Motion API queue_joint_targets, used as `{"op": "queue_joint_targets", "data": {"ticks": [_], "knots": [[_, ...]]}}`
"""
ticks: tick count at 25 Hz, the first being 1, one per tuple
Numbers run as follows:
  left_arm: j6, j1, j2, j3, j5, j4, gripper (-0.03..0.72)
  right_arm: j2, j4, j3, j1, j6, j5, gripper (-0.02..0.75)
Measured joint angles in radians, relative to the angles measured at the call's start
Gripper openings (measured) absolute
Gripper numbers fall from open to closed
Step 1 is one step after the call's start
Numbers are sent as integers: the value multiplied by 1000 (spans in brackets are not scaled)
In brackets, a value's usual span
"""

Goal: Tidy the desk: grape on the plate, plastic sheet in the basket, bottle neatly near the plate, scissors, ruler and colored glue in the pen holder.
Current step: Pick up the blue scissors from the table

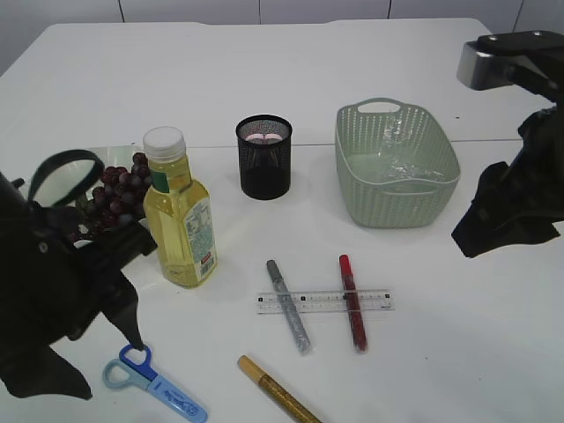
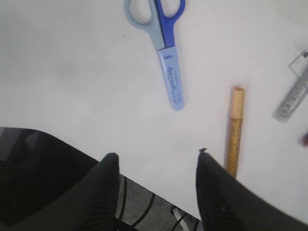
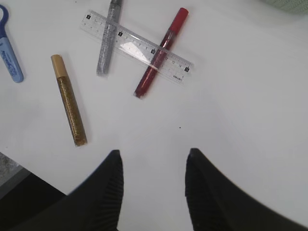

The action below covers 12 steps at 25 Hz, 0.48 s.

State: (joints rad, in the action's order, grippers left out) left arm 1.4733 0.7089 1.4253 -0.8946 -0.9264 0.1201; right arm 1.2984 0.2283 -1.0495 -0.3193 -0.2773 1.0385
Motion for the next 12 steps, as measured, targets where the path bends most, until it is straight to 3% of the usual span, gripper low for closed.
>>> {"op": "queue_joint_targets", "data": {"ticks": [4,12], "knots": [[103,48,66,0,13,-48,379,0,0,0,0,-1,0,318],[128,50,123,0,85,-195,380,0,8,0,0,-2,0,317]]}}
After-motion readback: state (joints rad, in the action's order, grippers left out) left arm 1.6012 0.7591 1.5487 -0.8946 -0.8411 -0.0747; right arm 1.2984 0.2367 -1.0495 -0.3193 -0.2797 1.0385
